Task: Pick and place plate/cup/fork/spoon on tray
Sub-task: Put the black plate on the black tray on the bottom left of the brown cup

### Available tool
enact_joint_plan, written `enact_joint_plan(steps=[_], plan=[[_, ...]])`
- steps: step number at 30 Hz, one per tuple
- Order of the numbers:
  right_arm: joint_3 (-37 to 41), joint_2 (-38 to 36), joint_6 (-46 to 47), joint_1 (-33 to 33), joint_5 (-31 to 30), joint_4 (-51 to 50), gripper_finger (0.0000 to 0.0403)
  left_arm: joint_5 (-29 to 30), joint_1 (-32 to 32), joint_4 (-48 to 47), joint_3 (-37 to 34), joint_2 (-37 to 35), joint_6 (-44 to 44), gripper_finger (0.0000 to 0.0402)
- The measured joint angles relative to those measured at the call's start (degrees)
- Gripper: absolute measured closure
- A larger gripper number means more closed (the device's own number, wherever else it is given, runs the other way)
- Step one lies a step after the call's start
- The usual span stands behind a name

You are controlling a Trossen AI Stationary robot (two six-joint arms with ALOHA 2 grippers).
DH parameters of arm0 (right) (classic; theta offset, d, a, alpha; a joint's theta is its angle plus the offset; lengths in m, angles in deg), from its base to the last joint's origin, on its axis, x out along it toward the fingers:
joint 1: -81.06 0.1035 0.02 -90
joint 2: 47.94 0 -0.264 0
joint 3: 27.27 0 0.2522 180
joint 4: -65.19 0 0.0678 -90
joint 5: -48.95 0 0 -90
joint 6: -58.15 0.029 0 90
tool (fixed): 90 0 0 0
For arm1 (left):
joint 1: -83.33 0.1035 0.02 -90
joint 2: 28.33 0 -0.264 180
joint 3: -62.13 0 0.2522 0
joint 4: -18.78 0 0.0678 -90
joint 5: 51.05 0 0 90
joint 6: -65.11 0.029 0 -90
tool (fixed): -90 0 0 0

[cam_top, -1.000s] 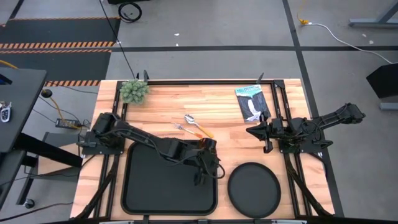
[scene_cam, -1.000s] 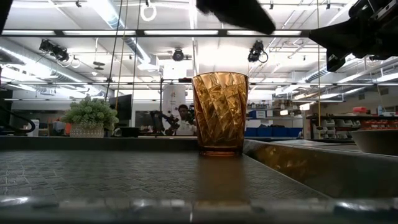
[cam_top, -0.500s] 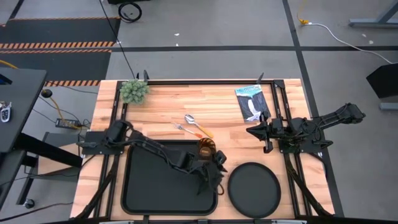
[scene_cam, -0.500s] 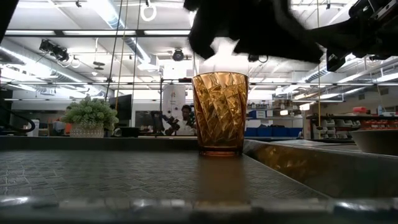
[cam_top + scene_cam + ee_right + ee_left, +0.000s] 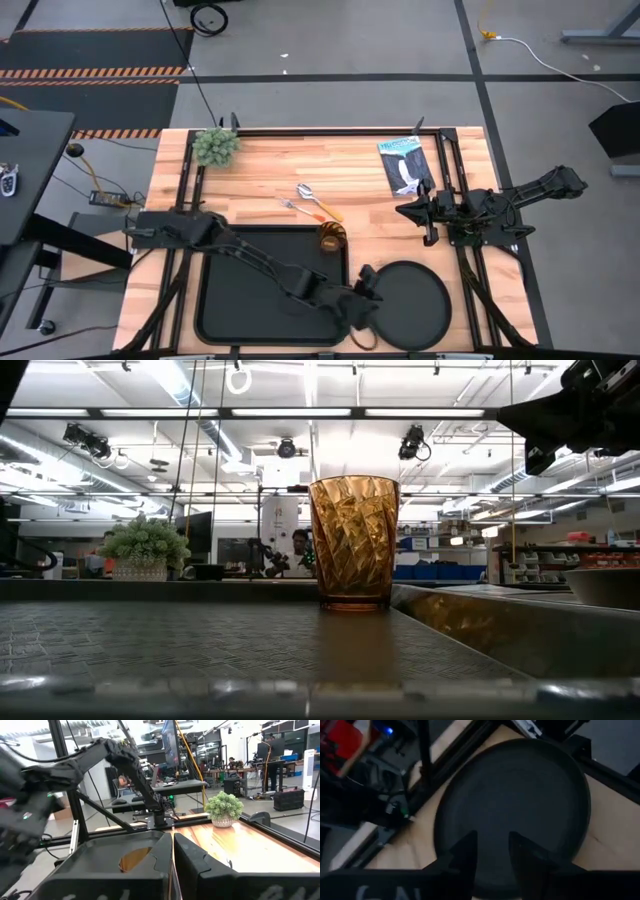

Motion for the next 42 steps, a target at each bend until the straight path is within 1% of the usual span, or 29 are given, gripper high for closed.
enact_joint_plan(steps=[4, 7, 9, 12, 14, 16, 22, 29, 33, 36, 38, 42], plan=[[0.0, 0.0, 0.0, 0.0, 0.0, 0.0, 0.0380, -2.6, 0.1, -13.2, 10.2, 5.5, -1.6, 0.0293], [0.0, 0.0, 0.0, 0.0, 0.0, 0.0, 0.0380, -6.1, 0.1, -17.6, 14.2, 6.9, -2.9, 0.0297], [0.0, 0.0, 0.0, 0.0, 0.0, 0.0, 0.0380, -8.4, 0.1, -18.3, 15.2, 7.0, -4.4, 0.0298], [0.0, 0.0, 0.0, 0.0, 0.0, 0.0, 0.0380, -12.9, 0.1, -18.1, 14.8, 7.0, -5.8, 0.0298], [0.0, 0.0, 0.0, 0.0, 0.0, 0.0, 0.0380, -16.0, 0.2, -15.8, 13.5, 7.1, -5.7, 0.0298], [0.0, 0.0, 0.0, 0.0, 0.0, 0.0, 0.0380, -17.6, 0.2, -12.5, 11.5, 7.1, -4.5, 0.0299], [0.0, 0.0, 0.0, 0.0, 0.0, 0.0, 0.0380, -17.8, 0.3, -6.9, 6.1, 7.1, 0.6, 0.0299], [0.0, 0.0, 0.0, 0.0, 0.0, 0.0, 0.0380, -17.8, 0.5, -4.9, 2.2, 7.1, 1.1, 0.0299], [0.0, 0.0, 0.0, 0.0, 0.0, 0.0, 0.0380, -17.5, 0.4, -3.6, 2.2, 7.8, 1.1, 0.0299], [0.0, 0.0, 0.0, 0.0, 0.0, 0.0, 0.0380, -15.3, 0.4, -3.2, 2.1, 8.3, 2.4, 0.0299], [0.0, 0.0, 0.0, 0.0, 0.0, 0.0, 0.0380, -14.9, 0.4, -1.5, 2.1, 8.6, 3.5, 0.0299], [0.0, 0.0, 0.0, 0.0, 0.0, 0.0, 0.0380, -14.8, 0.5, -1.3, 2.2, 9.3, 3.8, 0.0299]])
